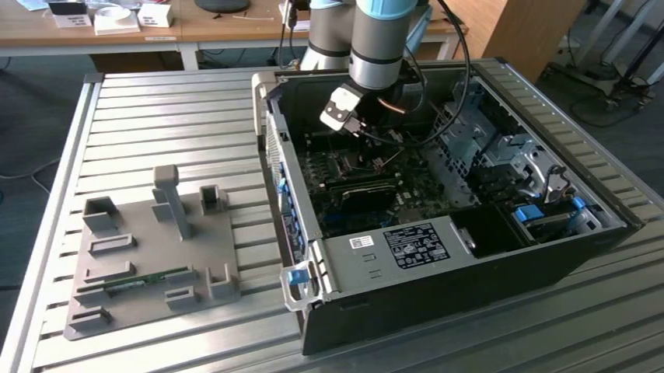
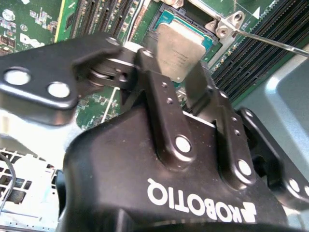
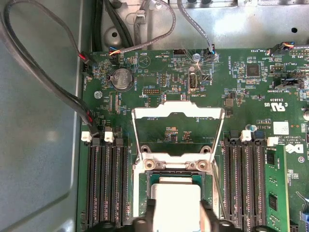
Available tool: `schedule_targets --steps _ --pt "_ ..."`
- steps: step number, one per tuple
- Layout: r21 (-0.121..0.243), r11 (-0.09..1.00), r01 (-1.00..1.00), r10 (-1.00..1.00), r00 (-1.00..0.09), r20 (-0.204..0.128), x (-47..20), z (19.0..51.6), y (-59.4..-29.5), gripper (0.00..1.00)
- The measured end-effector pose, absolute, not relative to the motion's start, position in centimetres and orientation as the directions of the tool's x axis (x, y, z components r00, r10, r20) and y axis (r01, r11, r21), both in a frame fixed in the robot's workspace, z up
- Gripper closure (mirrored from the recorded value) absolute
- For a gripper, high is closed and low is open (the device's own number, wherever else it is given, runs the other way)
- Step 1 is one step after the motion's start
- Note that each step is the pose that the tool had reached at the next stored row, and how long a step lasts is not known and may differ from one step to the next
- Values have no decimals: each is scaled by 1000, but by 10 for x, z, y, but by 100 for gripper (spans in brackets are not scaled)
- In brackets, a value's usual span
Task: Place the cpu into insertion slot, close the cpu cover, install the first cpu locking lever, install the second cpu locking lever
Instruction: 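Place the cpu into insertion slot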
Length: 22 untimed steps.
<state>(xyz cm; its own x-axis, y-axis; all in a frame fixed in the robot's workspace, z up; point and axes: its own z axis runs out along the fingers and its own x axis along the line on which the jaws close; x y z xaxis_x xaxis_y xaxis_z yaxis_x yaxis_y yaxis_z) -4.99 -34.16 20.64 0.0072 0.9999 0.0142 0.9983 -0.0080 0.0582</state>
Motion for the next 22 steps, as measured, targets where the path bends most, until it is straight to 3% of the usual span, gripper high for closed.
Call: schedule_targets --steps 1,6,10,22 --pt "58 -8 998 1000 7 14 -50 206 -342 53" --pt "58 -8 998 1000 7 14 -50 206 -342 76" --pt "58 -8 998 1000 7 14 -50 207 -342 88" --pt "58 -8 998 1000 7 14 -50 204 -342 89"
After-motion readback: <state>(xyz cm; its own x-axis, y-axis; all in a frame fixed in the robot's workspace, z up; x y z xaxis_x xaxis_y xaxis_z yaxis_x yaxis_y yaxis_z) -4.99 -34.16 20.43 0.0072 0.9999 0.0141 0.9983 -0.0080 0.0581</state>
